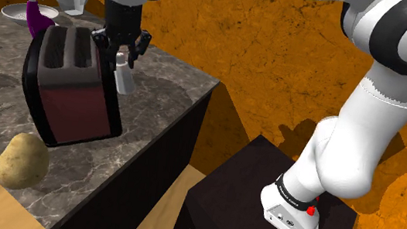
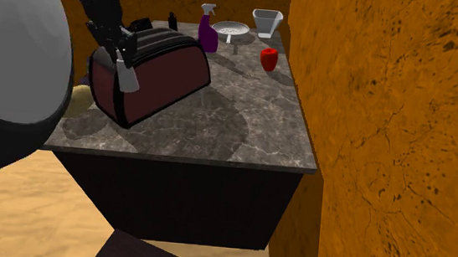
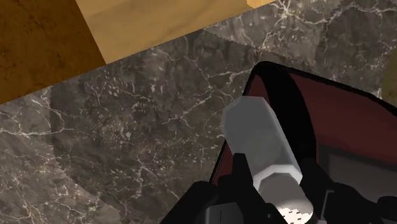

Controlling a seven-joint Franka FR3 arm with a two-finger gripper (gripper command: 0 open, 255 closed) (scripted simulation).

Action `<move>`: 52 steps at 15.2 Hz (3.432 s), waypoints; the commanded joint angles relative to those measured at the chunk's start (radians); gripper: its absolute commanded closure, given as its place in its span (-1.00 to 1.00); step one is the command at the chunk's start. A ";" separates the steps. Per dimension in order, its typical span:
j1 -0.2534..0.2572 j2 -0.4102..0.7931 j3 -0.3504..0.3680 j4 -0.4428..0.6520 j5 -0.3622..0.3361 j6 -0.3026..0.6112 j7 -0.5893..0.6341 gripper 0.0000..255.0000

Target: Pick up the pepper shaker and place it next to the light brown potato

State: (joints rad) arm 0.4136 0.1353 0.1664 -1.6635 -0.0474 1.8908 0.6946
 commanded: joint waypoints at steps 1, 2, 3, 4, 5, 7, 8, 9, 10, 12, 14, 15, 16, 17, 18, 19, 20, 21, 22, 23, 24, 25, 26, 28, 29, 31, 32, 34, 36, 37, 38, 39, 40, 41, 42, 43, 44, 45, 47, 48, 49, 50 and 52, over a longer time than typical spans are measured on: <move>0.032 0.024 0.022 0.026 -0.010 -0.005 0.054 1.00; 0.046 0.034 0.031 0.039 -0.016 -0.009 0.077 1.00; 0.060 0.044 0.040 0.053 -0.021 -0.014 0.101 1.00; 0.074 0.056 0.048 0.068 -0.028 -0.019 0.124 1.00; 0.089 0.069 0.057 0.085 -0.034 -0.024 0.147 1.00; 0.119 0.097 0.072 0.123 -0.048 -0.037 0.193 1.00; 0.135 0.113 0.079 0.145 -0.055 -0.045 0.216 1.00; 0.151 0.130 0.086 0.168 -0.063 -0.053 0.239 1.00; 0.168 0.148 0.093 0.193 -0.071 -0.062 0.261 1.00; 0.193 0.177 0.101 0.220 -0.083 -0.063 0.295 1.00; 0.192 0.176 0.101 0.192 -0.084 -0.036 0.296 1.00; 0.191 0.176 0.100 0.178 -0.084 -0.022 0.297 1.00; 0.191 0.177 0.100 0.165 -0.085 -0.009 0.298 1.00; 0.190 0.177 0.100 0.153 -0.085 0.004 0.299 1.00; 0.190 0.178 0.099 0.140 -0.086 0.017 0.300 1.00; 0.189 0.179 0.099 0.128 -0.087 0.030 0.301 1.00; 0.189 0.180 0.099 0.116 -0.087 0.043 0.302 1.00; 0.189 0.182 0.098 0.105 -0.088 0.056 0.303 1.00; 0.188 0.183 0.098 0.094 -0.089 0.069 0.304 1.00; 0.188 0.185 0.097 0.083 -0.090 0.081 0.306 1.00; 0.188 0.187 0.097 0.073 -0.091 0.094 0.307 1.00; 0.188 0.190 0.096 0.063 -0.092 0.106 0.308 1.00; 0.188 0.192 0.096 0.053 -0.094 0.118 0.309 1.00; 0.187 0.198 0.095 0.034 -0.096 0.143 0.312 1.00; 0.187 0.201 0.094 0.025 -0.098 0.155 0.313 1.00; 0.188 0.208 0.093 0.007 -0.101 0.179 0.316 1.00; 0.188 0.212 0.092 -0.001 -0.103 0.191 0.318 1.00; 0.188 0.220 0.091 -0.017 -0.106 0.214 0.321 1.00; 0.189 0.229 0.089 -0.031 -0.110 0.237 0.324 1.00; 0.189 0.234 0.089 -0.038 -0.112 0.249 0.326 1.00; 0.189 0.239 0.088 -0.045 -0.114 0.260 0.328 1.00; 0.190 0.244 0.087 -0.051 -0.117 0.272 0.329 1.00; 0.190 0.249 0.086 -0.058 -0.119 0.283 0.331 1.00; 0.191 0.255 0.085 -0.064 -0.121 0.294 0.333 1.00; 0.191 0.260 0.084 -0.069 -0.124 0.305 0.335 1.00; 0.192 0.268 0.082 -0.076 -0.127 0.319 0.337 1.00; 0.192 0.267 0.082 -0.076 -0.127 0.319 0.337 1.00; 0.192 0.267 0.082 -0.076 -0.127 0.319 0.337 1.00; 0.192 0.268 0.082 -0.076 -0.127 0.319 0.337 1.00; 0.192 0.268 0.082 -0.076 -0.127 0.319 0.337 1.00; 0.192 0.268 0.082 -0.076 -0.127 0.319 0.338 1.00; 0.192 0.268 0.082 -0.076 -0.127 0.319 0.338 1.00; 0.192 0.269 0.082 -0.077 -0.127 0.321 0.338 -1.00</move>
State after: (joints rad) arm 0.6054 0.4024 0.2488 -1.7388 -0.1743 2.2111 1.0319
